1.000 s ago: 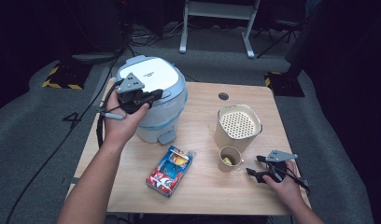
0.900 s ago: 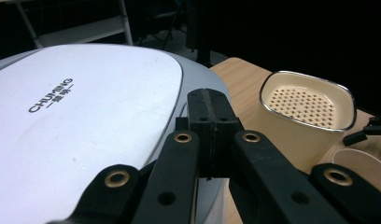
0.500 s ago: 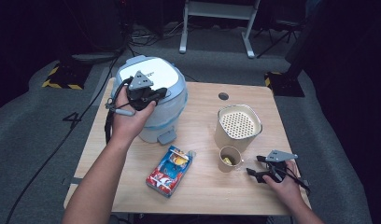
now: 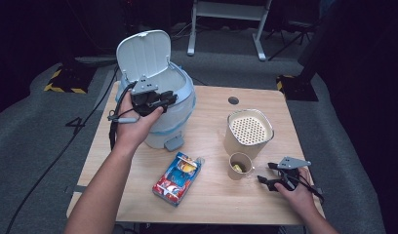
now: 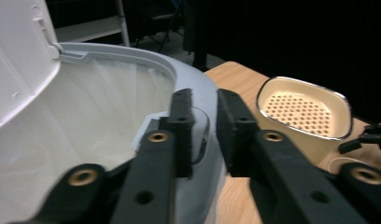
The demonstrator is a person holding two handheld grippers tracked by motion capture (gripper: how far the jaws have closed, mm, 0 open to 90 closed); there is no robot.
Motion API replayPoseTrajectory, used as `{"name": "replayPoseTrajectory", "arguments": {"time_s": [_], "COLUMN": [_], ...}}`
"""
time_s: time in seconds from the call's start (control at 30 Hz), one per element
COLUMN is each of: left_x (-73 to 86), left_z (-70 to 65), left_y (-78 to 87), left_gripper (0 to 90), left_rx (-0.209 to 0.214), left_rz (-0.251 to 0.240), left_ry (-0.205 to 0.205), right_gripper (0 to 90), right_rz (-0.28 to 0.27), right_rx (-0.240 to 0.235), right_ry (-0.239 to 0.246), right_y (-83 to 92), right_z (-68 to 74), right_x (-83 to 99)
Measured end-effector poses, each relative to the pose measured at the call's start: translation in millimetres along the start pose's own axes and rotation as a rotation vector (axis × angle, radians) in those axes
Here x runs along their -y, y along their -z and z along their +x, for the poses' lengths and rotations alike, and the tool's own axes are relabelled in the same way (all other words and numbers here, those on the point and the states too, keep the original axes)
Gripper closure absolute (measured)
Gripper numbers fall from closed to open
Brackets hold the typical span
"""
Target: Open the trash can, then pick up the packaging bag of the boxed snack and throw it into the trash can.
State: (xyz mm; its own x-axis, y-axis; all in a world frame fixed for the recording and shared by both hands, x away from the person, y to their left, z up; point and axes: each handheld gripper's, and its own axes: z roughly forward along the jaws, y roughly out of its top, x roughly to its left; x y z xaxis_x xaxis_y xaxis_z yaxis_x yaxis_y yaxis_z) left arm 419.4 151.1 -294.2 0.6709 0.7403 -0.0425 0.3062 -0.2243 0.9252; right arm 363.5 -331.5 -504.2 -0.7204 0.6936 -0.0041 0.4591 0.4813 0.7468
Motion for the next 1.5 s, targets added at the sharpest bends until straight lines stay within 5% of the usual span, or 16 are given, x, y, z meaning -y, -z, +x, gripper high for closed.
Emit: {"name": "replayPoseTrajectory", "arguments": {"time_s": [0.17,0.6,0.97,1.17,1.5], "left_x": [-1.0,27.2,79.2,116.3,168.5], "left_z": [-11.4,-33.0,-36.6,-34.1,-33.2], "left_y": [10.4,32.0,26.3,13.3,-11.4], "left_gripper": [62.4,49.1,47.7,47.2,48.7], "left_rx": [0.017,0.051,0.059,0.078,0.079], "left_rz": [-0.02,0.019,0.097,0.153,0.291], "left_ry": [-0.051,-0.049,-0.021,0.054,0.095], "right_gripper": [23.9,23.9,23.9,23.9,23.9], "right_rz": [0.0,-0.001,0.0,0.0,0.0], "right_rx": [0.0,-0.001,-0.004,-0.004,-0.004], "right_ry": [-0.001,0.001,0.004,0.004,0.004], "right_y": [0.0,-0.2,-1.4,-1.6,-1.9], "right_z": [0.0,-0.3,-1.2,-1.3,-1.4], "right_x": [0.0,-0.1,-1.2,-1.3,-1.6]}}
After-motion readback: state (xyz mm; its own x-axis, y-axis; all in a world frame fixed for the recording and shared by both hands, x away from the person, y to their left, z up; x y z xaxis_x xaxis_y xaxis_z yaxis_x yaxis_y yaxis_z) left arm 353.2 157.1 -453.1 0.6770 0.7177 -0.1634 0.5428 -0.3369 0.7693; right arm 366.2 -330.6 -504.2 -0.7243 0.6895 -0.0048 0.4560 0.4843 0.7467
